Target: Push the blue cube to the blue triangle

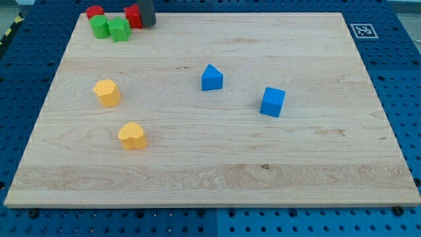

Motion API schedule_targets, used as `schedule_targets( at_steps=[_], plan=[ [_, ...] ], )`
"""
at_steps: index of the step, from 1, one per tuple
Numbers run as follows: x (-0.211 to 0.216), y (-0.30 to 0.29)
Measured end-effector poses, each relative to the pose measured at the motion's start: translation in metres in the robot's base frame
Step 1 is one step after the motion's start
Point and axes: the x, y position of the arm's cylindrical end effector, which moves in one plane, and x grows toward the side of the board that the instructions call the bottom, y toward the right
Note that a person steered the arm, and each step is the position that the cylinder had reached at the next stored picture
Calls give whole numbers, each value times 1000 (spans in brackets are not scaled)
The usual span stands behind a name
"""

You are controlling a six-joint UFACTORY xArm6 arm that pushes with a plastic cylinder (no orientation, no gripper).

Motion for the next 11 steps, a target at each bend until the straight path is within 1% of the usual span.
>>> schedule_targets(
  at_steps=[1,2,4,6,7,8,9,10,11],
  plan=[
    [14,41],
    [62,112],
    [201,230],
    [208,279],
    [250,313],
    [255,297],
    [255,243],
    [242,211],
    [227,197]
  ],
)
